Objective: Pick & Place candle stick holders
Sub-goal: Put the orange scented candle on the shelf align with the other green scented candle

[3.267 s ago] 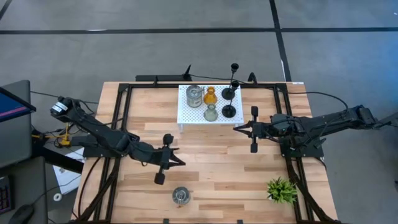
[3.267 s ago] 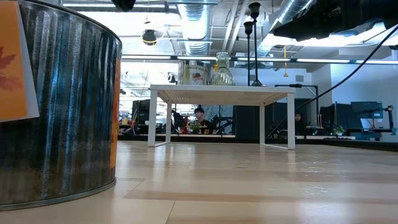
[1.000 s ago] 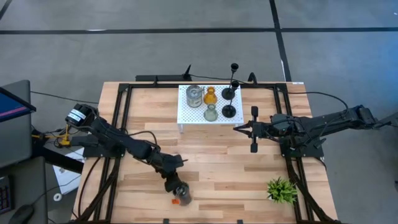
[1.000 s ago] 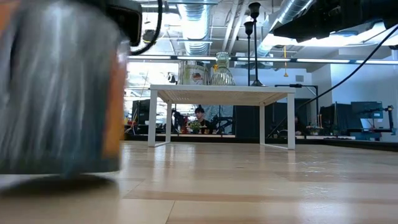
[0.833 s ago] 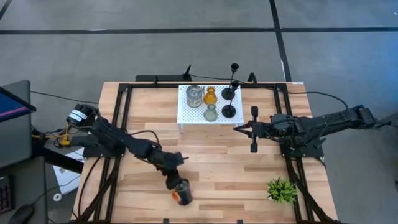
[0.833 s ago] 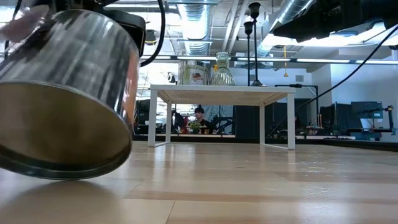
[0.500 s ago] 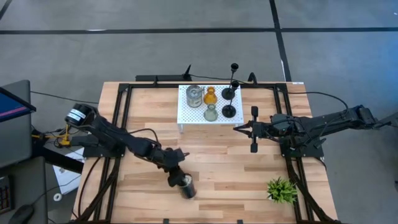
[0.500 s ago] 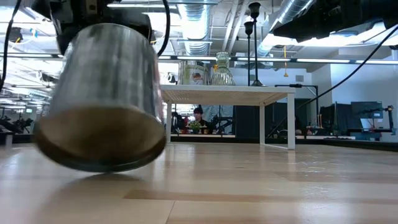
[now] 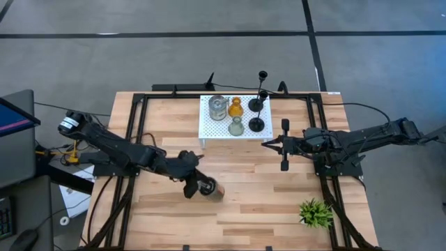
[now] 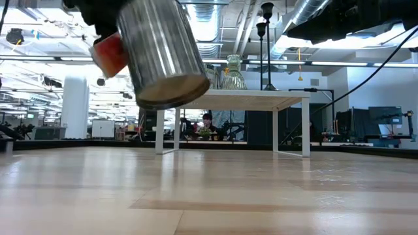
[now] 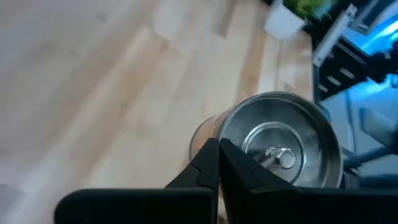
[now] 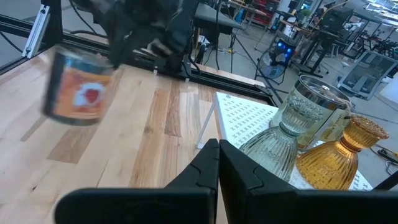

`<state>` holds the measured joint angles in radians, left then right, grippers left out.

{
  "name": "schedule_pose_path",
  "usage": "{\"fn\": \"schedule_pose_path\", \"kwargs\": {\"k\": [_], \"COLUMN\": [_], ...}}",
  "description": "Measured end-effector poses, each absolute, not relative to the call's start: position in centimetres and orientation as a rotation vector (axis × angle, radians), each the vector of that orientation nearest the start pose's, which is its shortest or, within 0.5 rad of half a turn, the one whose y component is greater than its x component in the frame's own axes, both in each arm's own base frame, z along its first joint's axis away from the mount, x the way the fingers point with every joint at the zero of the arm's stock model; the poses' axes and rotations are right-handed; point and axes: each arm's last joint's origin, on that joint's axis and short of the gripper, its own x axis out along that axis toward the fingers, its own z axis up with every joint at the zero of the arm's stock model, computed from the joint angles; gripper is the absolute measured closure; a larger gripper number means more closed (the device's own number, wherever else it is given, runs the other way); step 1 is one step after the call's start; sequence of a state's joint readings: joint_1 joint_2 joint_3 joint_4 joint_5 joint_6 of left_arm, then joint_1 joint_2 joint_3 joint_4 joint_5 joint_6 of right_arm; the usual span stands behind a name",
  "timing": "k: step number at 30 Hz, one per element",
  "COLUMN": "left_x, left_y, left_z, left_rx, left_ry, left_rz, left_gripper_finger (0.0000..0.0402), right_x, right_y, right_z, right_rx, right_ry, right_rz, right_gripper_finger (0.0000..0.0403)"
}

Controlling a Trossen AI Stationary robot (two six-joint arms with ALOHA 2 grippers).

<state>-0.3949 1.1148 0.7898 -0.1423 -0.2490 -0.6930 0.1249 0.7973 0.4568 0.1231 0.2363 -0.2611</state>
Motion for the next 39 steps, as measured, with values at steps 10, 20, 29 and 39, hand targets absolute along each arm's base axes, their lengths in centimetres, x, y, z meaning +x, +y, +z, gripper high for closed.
{"fn": "schedule_pose_path", "kwargs": {"k": [10,20,29,39], "left_x": [21.5,21.7,23.2,23.4], "left_y": [-5.8,-4.2,-5.1,-6.2], "left_z": [28.8,30.9,27.6,27.1], "left_rx": [-0.546,-0.525,-0.566,-0.566], "left_ry": [0.430,0.429,0.578,0.630], "left_rz": [0.102,0.128,0.154,0.076], "left_gripper_finger": [0.0401,0.0401,0.0401,0.0401], "right_x": [18.0,18.0,18.0,18.0], "right_y": [1.6,1.6,1.6,1.7], "right_z": [24.7,24.7,24.7,24.6], "right_rx": [-0.298,-0.297,-0.289,-0.266], "right_ry": [0.223,0.220,0.224,0.224], "right_rz": [-0.083,-0.085,-0.085,-0.036], "right_gripper_finger": [0.0403,0.0403,0.0403,0.0403]}}
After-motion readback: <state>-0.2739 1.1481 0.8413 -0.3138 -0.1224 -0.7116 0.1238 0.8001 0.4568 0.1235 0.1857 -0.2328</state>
